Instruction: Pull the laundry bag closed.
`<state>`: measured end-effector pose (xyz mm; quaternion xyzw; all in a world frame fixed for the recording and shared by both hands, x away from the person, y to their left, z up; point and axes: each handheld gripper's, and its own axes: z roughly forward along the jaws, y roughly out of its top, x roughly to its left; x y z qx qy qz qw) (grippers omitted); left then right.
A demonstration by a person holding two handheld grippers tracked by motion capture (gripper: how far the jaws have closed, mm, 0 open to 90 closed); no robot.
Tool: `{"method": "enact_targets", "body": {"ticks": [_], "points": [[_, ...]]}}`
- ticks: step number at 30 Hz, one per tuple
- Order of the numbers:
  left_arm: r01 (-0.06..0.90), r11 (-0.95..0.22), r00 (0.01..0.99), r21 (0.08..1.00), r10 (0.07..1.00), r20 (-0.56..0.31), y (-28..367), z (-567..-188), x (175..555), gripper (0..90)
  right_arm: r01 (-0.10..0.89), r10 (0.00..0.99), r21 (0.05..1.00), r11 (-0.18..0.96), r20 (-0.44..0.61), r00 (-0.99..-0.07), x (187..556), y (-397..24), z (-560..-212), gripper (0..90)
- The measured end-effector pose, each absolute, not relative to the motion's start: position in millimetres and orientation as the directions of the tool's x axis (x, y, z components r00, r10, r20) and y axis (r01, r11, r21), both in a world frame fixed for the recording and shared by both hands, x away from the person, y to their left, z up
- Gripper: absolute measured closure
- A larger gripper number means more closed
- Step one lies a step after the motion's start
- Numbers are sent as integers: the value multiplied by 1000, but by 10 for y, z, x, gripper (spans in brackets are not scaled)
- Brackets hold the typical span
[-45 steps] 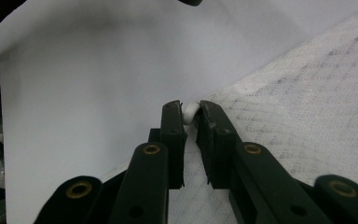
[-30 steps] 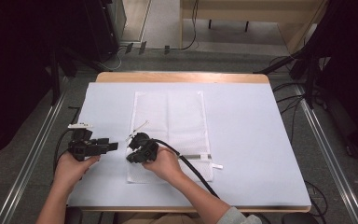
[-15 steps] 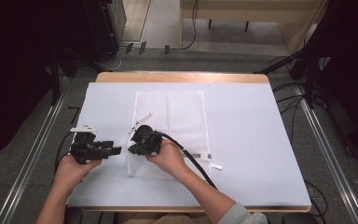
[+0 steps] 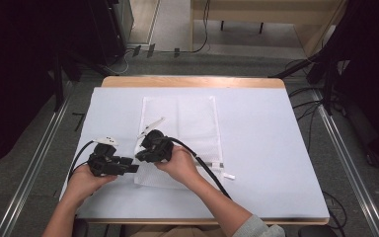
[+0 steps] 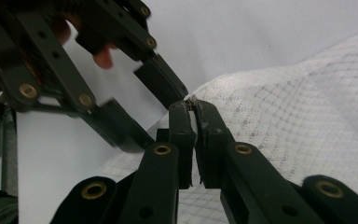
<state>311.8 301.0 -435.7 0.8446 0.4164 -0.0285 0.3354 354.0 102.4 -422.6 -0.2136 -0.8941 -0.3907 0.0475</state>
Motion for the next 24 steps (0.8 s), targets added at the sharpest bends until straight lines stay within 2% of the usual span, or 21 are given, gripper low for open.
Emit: {"method": "enact_targets", "body": {"ticks": [3,7,17,24], "points": [[720,-452,662,526,675,-325,2969,-4387,3139,574,405,318,682,609,258,-912,3533,1027,-4229,876],[716,-462,670,524,665,-330,2975,-4390,3147,703,401,295,673,622,273,-916,3520,1016,-4226,877],[704,-473,683,530,655,-324,2954,-4390,3187,739,394,263,666,633,294,-919,3513,993,-4248,877],[693,-492,698,527,640,-320,2924,-4395,3189,853,389,255,660,643,294,-921,3507,1004,-4265,877]]}}
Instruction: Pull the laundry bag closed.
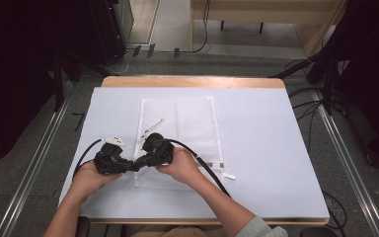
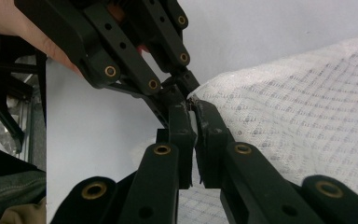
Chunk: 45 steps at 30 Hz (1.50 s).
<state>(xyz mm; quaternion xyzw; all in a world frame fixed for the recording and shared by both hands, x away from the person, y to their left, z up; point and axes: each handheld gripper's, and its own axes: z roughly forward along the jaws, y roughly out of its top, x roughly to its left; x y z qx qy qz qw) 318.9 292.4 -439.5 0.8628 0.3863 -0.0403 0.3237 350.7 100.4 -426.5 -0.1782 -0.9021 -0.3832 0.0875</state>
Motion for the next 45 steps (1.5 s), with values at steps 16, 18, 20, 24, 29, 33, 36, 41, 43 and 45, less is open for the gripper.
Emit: {"method": "enact_targets", "body": {"ticks": [16,18,20,24,29,33,36,41,43,45], "points": [[716,-480,675,507,660,-330,2908,-4353,3203,884,450,309,664,597,327,-893,3529,940,-4379,883],[718,-482,675,502,659,-332,2907,-4350,3206,885,457,310,666,590,336,-889,3538,919,-4400,883],[718,-479,673,505,662,-330,2912,-4343,3202,886,452,316,669,590,324,-892,3532,904,-4415,884],[720,-478,673,503,658,-337,2945,-4344,3207,886,479,346,652,588,332,-877,3564,831,-4453,884],[711,-480,681,513,652,-333,2952,-4344,3205,883,452,337,663,597,305,-891,3544,814,-4447,883],[711,-475,680,519,652,-336,2967,-4344,3199,882,461,343,661,592,311,-886,3554,793,-4458,883],[702,-487,690,519,644,-330,2966,-4341,3194,881,442,329,668,599,298,-896,3553,783,-4467,883],[701,-490,693,518,641,-330,2966,-4341,3193,880,450,340,662,599,299,-892,3533,754,-4454,883],[703,-487,691,519,641,-334,2971,-4340,3192,880,445,338,665,600,293,-894,3530,740,-4461,882],[701,-491,693,518,641,-331,2973,-4341,3192,880,450,343,662,599,296,-892,3542,716,-4474,883]]}}
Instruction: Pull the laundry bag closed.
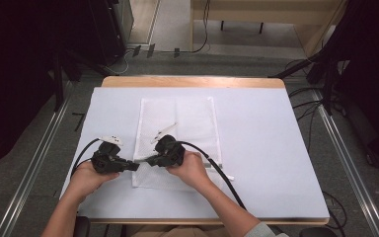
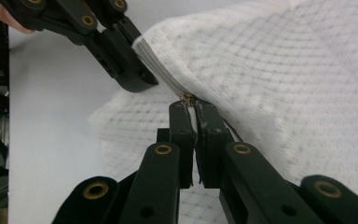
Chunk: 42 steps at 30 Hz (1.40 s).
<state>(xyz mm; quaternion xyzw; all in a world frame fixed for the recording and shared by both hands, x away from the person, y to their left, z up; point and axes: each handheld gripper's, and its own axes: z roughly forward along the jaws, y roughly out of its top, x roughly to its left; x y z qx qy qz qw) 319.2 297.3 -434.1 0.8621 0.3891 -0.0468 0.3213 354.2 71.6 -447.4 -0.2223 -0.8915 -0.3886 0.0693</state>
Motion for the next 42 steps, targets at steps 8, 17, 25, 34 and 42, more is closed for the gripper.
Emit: {"method": "enact_targets", "body": {"ticks": [8,17,25,34,42], "points": [[691,-497,704,525,628,-333,2977,-4335,3180,879,461,355,652,601,299,-886,3558,623,-4505,882],[691,-498,704,524,629,-331,2974,-4339,3172,877,471,368,649,597,301,-880,3564,530,-4508,882],[687,-498,709,529,619,-338,2970,-4327,3162,878,465,365,644,607,294,-883,3559,474,-4490,882],[694,-499,705,519,617,-349,2981,-4333,3161,878,471,373,634,613,293,-880,3561,369,-4502,882],[693,-504,706,515,618,-346,2970,-4345,3158,877,481,392,619,621,286,-874,3547,273,-4503,882]]}}
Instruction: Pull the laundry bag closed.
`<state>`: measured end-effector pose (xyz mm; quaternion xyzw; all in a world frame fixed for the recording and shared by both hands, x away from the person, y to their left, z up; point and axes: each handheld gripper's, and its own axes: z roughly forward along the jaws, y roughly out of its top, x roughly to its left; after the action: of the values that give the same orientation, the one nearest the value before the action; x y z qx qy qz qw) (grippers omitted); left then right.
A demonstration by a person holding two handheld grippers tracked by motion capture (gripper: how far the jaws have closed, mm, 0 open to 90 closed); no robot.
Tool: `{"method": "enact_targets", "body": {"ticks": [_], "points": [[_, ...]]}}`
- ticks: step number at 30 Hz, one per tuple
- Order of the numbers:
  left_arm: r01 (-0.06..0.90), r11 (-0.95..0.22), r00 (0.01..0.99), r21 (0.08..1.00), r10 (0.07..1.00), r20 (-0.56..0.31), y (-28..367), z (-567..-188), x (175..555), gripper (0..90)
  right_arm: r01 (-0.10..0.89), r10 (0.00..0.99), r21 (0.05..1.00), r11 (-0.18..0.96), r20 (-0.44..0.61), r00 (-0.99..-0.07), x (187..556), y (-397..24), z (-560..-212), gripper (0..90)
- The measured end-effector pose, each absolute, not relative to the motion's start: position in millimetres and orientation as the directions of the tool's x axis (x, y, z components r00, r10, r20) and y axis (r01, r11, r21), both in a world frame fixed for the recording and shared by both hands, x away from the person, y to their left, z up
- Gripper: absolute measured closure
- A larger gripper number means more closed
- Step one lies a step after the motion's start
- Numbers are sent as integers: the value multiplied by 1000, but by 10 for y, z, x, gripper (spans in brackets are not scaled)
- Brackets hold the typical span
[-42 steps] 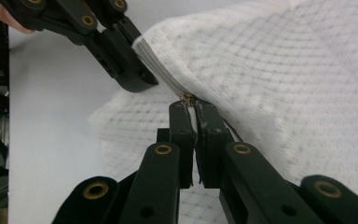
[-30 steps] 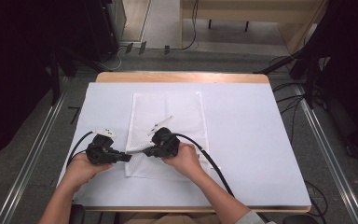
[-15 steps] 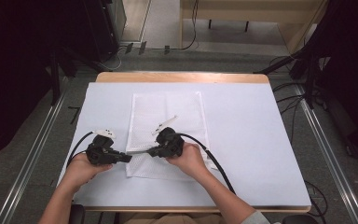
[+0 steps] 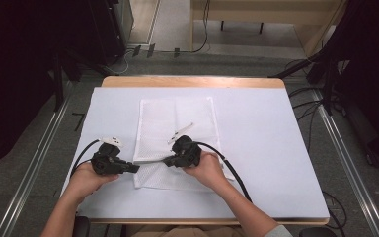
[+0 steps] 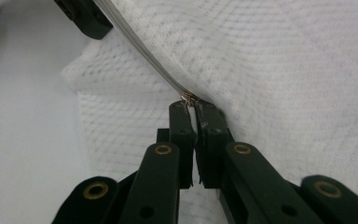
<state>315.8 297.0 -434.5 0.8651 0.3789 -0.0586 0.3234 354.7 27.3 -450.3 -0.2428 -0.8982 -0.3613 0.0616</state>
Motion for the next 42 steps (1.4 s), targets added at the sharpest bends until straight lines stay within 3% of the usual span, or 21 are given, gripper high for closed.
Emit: {"method": "enact_targets", "body": {"ticks": [42], "points": [[705,-505,698,498,620,-359,3006,-4355,3157,876,533,445,589,608,303,-843,3573,-204,-4572,881]]}}
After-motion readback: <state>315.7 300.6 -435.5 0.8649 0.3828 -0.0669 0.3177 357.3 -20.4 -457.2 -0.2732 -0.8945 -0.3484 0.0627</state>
